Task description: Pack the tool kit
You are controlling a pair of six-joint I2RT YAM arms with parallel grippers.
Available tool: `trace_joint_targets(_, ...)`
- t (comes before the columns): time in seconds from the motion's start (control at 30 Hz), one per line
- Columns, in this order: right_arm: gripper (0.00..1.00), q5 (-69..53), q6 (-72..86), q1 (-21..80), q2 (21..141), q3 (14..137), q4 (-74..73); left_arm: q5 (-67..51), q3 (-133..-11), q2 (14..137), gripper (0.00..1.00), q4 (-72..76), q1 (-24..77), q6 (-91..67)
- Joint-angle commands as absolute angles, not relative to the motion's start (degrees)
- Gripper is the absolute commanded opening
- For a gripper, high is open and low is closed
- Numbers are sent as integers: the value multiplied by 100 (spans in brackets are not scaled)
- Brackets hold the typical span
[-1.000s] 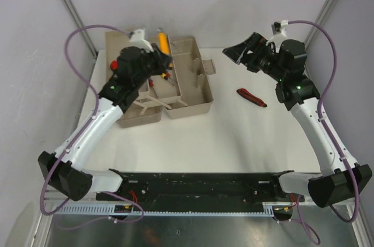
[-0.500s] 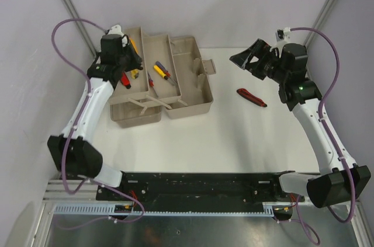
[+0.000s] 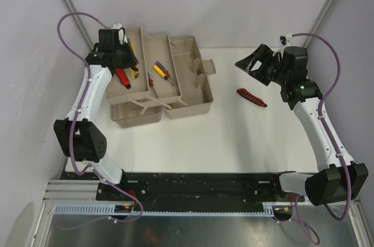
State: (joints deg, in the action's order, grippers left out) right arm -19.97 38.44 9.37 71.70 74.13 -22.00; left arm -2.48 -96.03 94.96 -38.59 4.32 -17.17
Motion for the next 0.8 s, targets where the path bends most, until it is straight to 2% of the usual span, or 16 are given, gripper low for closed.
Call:
trace_joint_targets(0.0, 89, -1922, 3723, 853, 7221, 7399, -2235, -712, -9974, 9540, 10, -3839, 382, -1244)
trace_joint_targets(0.13, 88, -1705, 3709, 760, 7375, 7393, -2368, -672, -9961, 9689, 14, -3846, 379, -1457)
trace_joint_targets(0.27, 87, -1573, 3701, 643, 7521, 7335, -2488, -677, -9952, 9836, 22, -3839, 382, -1671)
trace_joint_targets(0.33, 87, -1542, 3707, 607, 7551, 7281, -2501, -690, -9939, 9870, 29, -3840, 379, -1712)
trace_joint_targets(0.57, 86, -1424, 3729, 560, 7530, 7055, -2493, -553, -9869, 9698, 62, -3840, 383, -1651)
trace_joint_targets(0.77, 86, -1342, 3710, 534, 7525, 6978, -2500, -281, -9762, 9453, 74, -3838, 378, -1618)
